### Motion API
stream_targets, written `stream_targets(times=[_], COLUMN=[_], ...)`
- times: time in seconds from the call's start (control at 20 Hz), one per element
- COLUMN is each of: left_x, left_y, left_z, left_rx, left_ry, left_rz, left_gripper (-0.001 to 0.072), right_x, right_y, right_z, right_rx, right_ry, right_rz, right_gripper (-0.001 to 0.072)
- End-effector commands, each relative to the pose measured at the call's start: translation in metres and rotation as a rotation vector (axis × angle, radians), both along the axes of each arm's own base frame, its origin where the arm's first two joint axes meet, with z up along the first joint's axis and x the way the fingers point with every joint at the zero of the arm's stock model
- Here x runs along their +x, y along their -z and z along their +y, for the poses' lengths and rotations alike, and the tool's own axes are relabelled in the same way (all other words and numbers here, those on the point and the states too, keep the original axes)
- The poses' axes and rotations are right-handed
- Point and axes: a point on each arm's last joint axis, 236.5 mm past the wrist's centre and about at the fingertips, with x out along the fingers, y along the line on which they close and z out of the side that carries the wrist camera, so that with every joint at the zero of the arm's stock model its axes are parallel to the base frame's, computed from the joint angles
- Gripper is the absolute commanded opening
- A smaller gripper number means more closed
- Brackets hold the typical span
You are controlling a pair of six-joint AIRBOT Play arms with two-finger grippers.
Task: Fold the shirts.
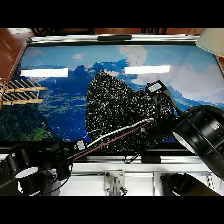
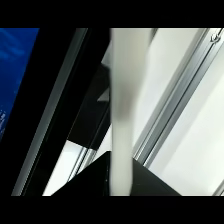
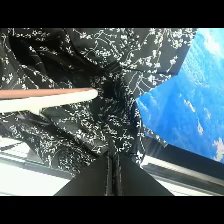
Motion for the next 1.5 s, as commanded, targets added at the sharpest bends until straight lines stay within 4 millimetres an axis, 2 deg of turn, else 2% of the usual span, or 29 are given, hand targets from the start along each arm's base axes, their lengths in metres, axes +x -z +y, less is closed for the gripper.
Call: stream_targets(times=[0.0,0.15,0.25,0.4,0.6,0.85,1.0,1.2,1.45], left_x=[0.013,0.007,-0.002,-0.012,0.001,0.009,0.018,-0.001,-0.003], left_y=[0.0,-0.008,-0.011,-0.009,-0.008,0.003,-0.007,-0.021,-0.017], left_z=[0.005,0.019,0.028,0.028,0.012,0.001,0.018,0.035,0.033], left_rx=[0.017,0.032,0.048,0.069,0.024,0.043,0.069,0.066,0.072], left_ry=[-0.031,-0.045,0.006,0.07,0.028,0.009,-0.045,0.005,0.021], left_rz=[-0.05,-0.052,-0.048,-0.04,-0.077,-0.07,-0.121,-0.122,-0.118], left_gripper=[0.0046,0.0046,0.0047,0.0046,0.0047,0.0047,0.0047,0.0047,0.0047], right_x=[0.0,0.001,0.002,0.002,0.002,-0.001,-0.003,-0.002,-0.002], right_y=[-0.001,-0.001,-0.002,-0.002,-0.002,0.0,0.0,0.0,0.0], right_z=[-0.002,-0.003,-0.004,-0.005,-0.004,-0.001,-0.003,-0.004,-0.004], right_rx=[-0.015,-0.017,-0.022,-0.024,-0.025,-0.022,-0.031,-0.033,-0.034], right_ry=[-0.011,-0.01,-0.008,-0.008,-0.015,-0.045,-0.04,-0.038,-0.037], right_rz=[0.0,-0.002,-0.007,-0.011,-0.01,0.01,0.02,0.016,0.015], right_gripper=[0.0073,0.0073,0.0073,0.0073,0.0073,0.0073,0.0073,0.0073,0.0073])
